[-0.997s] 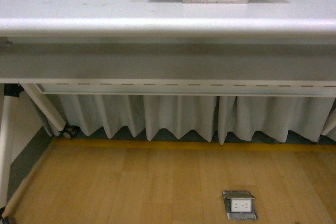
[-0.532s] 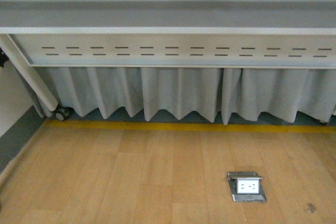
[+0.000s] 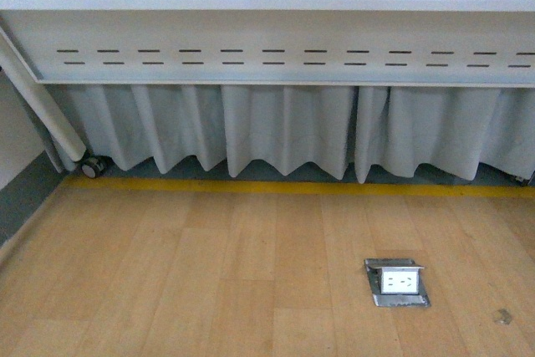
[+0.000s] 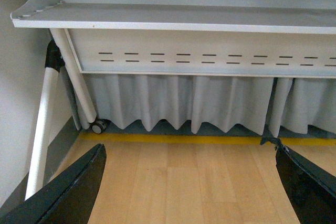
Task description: Open oven
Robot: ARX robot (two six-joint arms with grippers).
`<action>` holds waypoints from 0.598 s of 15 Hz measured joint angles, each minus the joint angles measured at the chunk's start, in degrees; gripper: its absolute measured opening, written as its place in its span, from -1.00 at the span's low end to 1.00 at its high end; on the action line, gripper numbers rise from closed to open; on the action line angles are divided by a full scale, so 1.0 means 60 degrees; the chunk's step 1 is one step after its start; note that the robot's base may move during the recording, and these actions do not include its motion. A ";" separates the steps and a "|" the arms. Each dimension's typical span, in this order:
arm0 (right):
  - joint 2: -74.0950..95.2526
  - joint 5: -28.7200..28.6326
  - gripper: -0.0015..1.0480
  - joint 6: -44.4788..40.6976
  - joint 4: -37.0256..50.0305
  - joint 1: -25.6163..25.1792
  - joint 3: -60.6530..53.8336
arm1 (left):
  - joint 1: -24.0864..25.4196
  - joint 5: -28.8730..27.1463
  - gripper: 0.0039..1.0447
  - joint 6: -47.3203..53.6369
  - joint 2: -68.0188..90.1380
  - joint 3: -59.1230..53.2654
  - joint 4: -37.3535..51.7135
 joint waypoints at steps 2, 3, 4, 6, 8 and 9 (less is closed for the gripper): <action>0.0000 0.0000 0.87 -0.0004 0.0000 0.0000 0.0000 | 0.0000 0.0000 0.88 0.0000 0.0000 0.0000 0.0004; 0.0000 0.0000 0.87 0.0000 0.0004 0.0000 0.0000 | 0.0000 0.0000 0.88 0.0000 0.0000 0.0000 0.0004; 0.0000 0.0000 0.87 0.0000 0.0000 0.0000 0.0000 | 0.0000 0.0000 0.88 0.0000 0.0000 0.0000 0.0007; 0.0000 0.0000 0.87 -0.0004 0.0000 0.0000 0.0000 | 0.0000 0.0000 0.88 0.0000 0.0000 0.0000 0.0007; 0.0000 0.0000 0.87 0.0000 0.0004 0.0000 0.0000 | 0.0000 0.0000 0.88 0.0000 0.0000 0.0000 0.0004; 0.0000 0.0000 0.87 0.0000 0.0000 0.0000 0.0000 | 0.0000 0.0000 0.88 0.0000 0.0000 0.0000 0.0004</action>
